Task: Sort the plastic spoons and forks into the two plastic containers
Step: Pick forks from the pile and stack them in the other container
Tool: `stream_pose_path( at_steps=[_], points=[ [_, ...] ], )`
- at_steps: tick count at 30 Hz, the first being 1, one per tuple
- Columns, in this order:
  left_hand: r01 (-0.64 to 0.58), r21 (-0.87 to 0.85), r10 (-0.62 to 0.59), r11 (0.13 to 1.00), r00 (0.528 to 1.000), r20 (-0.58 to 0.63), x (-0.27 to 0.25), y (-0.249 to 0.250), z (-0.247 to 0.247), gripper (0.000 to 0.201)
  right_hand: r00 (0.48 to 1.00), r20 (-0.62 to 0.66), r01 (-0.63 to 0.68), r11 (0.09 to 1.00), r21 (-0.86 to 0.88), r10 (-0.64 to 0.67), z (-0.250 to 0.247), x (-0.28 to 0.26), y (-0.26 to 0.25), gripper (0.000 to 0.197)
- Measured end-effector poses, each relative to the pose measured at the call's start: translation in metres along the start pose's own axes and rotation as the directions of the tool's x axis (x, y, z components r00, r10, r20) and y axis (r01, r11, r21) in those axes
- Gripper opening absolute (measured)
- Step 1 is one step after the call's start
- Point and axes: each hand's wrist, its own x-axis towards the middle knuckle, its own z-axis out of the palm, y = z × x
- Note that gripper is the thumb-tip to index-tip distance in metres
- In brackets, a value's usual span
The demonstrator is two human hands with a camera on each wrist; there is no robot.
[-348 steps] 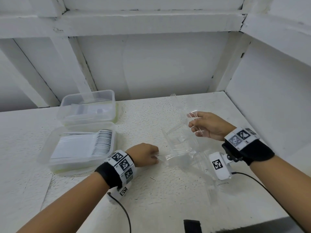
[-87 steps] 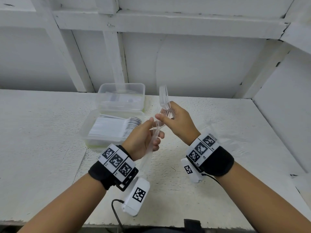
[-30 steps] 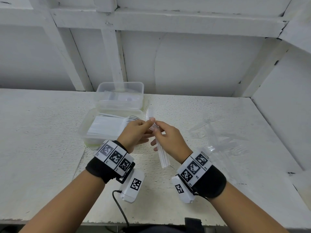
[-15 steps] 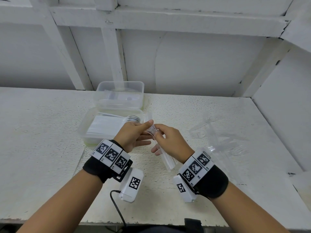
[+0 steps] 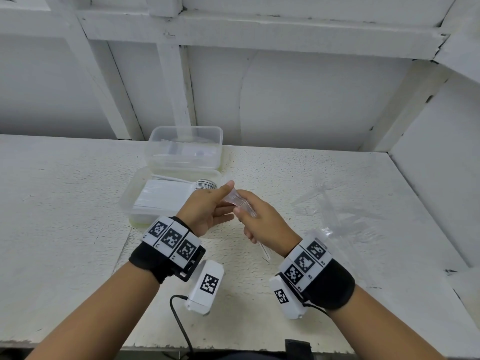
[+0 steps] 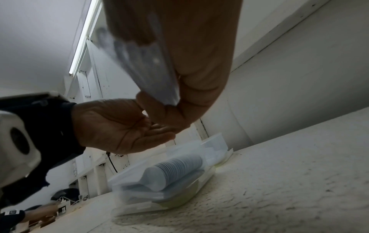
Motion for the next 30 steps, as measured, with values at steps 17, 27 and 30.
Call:
stream_pose_path(
  at_steps=[17,27,30],
  points=[
    [-0.2,-0.333,0.181,0.921,0.98,-0.089,0.006,0.021,-0.014,0.018,0.984,-0.037,0.17,0.979,-0.111,-0.175,0.0,0.0,-0.004,0.045],
    [-0.247,-0.162,0.255,0.955,0.966,0.033,-0.007,0.005,0.013,0.024,0.958,-0.143,0.241,0.968,-0.066,-0.248,0.002,0.019,-0.011,0.036],
    [-0.264,-0.173,0.268,0.949,0.964,-0.004,-0.007,0.007,0.014,0.021,0.953,-0.145,0.258,0.964,-0.068,-0.266,0.007,0.018,-0.01,0.032]
  ],
)
